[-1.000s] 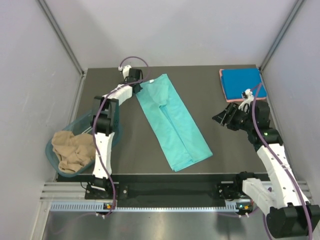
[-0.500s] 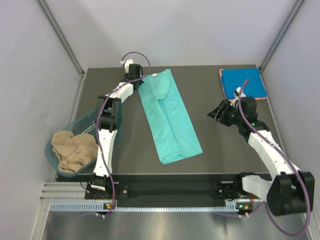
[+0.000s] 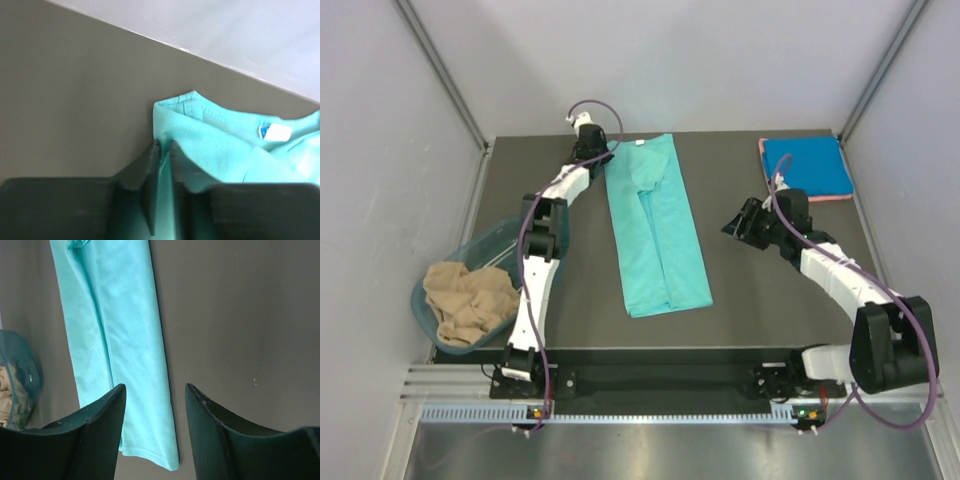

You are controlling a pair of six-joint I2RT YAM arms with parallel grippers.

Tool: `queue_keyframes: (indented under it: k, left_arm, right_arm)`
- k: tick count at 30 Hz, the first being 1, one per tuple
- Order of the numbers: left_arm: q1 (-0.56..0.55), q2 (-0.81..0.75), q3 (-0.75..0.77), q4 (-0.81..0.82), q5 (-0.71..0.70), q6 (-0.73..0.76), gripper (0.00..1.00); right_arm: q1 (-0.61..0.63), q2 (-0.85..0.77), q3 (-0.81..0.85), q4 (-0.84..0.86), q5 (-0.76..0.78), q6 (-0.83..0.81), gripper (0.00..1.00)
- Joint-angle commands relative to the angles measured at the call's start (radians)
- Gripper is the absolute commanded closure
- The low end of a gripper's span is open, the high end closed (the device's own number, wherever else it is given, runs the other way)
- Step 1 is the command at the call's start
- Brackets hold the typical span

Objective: Fold and stack the t-shirts
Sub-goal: Fold the tshirt

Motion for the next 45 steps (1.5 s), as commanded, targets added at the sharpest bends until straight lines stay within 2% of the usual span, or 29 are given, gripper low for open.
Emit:
queue_keyframes:
  k: [1,3,4,7,13,14,19,22,26,31,34,39,45]
  left_arm:
    - [0.006,-0.089,-0.034,-0.014,0.045,0.039,0.74]
    - [0.006,-0.156,-0.144,-0.003,0.031,0.046,0.61]
    - [0.006,-0.227,-0.178,-0.008,0.026,0.052,0.57]
    - [0.005,-0.314,-0.27,-0.061,0.046,0.085,0.52]
    - [-0.006,-0.573,-0.465,-0.193,0.077,0.08,0.46]
    - [-0.012,-0.612,-0.555,-0.187,0.125,0.078,0.45]
    - [-0.08,-0.865,-0.797,-0.264,0.212,0.063,0.45]
    - [-0.178,-1.0,-0.957,-0.33,0.224,0.047,0.45]
    - [-0.351,-1.129,-1.164,-0.403,0.238,0.0,0.45]
    - [-0.469,-1.268,-1.325,-0.402,0.203,-0.118,0.45]
    - [-0.503,-1.307,-1.408,-0.364,0.241,-0.173,0.45]
    - [-0.549,-1.338,-1.505,-0.348,0.213,-0.25,0.46]
    - [-0.562,-1.372,-1.574,-0.338,0.189,-0.296,0.46]
  right_arm:
    - [0.019,0.034,0.064,0.011,0.028,-0.027,0.48]
    - [0.022,0.031,0.066,-0.036,0.036,-0.044,0.49]
    - [0.025,0.025,0.07,-0.062,0.04,-0.062,0.48]
    - [0.031,0.017,0.077,-0.154,0.033,-0.108,0.48]
    - [0.048,0.031,0.005,-0.141,-0.062,-0.09,0.47]
    - [0.054,0.034,-0.003,-0.141,-0.065,-0.091,0.48]
    - [0.076,0.066,-0.058,-0.139,-0.108,-0.117,0.51]
    - [0.089,0.063,-0.101,-0.122,-0.144,-0.122,0.56]
    - [0.117,0.06,-0.127,-0.119,-0.151,-0.13,0.56]
    - [0.157,0.101,-0.152,-0.112,-0.156,-0.136,0.54]
    - [0.175,0.101,-0.179,-0.084,-0.154,-0.122,0.54]
    - [0.2,0.104,-0.202,-0.049,-0.134,-0.107,0.55]
    - [0.22,0.146,-0.196,-0.053,-0.121,-0.113,0.62]
